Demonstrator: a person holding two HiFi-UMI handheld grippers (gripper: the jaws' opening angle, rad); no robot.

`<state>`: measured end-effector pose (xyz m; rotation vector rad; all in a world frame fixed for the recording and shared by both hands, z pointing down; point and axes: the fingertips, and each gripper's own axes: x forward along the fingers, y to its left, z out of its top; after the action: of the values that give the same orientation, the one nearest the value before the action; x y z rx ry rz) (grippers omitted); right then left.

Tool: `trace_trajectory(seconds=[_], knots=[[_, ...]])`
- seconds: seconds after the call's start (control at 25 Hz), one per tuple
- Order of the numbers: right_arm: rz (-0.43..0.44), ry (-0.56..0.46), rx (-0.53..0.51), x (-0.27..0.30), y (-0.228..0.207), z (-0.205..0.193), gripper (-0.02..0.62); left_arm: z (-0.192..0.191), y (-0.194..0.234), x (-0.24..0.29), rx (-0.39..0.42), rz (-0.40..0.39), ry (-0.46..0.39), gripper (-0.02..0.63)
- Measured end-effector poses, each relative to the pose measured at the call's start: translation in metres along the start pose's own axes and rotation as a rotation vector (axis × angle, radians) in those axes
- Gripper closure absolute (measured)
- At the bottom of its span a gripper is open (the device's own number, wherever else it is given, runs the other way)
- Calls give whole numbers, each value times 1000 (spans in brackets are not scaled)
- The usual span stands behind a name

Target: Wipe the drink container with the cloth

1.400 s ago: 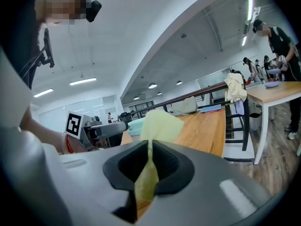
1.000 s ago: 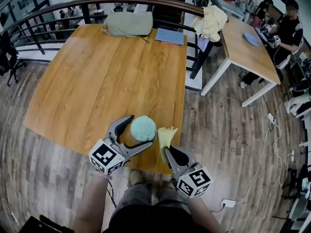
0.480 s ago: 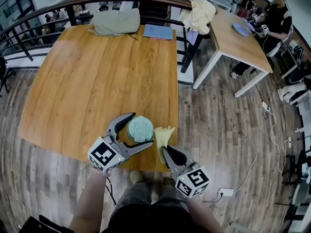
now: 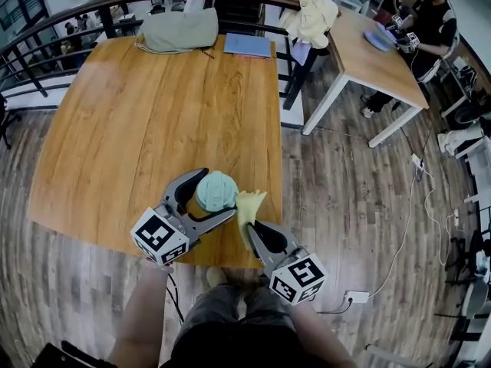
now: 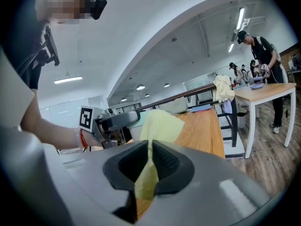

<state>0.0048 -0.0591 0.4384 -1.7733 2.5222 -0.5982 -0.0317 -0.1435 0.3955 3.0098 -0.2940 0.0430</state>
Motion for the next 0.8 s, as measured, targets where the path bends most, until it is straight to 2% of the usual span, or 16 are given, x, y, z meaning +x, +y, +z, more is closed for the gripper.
trace_trajectory(seconds=[0.44,0.6,0.8], knots=[[53,-25,3,37,9,15,560,5,34,-13,-150,59,-91,193],[79,-29,-26,54,19,24,560,6,39,-17,-171,63,-105,193],[49,8,-57,67,15,15,560,8,42,-20,-187,52,-117,193]])
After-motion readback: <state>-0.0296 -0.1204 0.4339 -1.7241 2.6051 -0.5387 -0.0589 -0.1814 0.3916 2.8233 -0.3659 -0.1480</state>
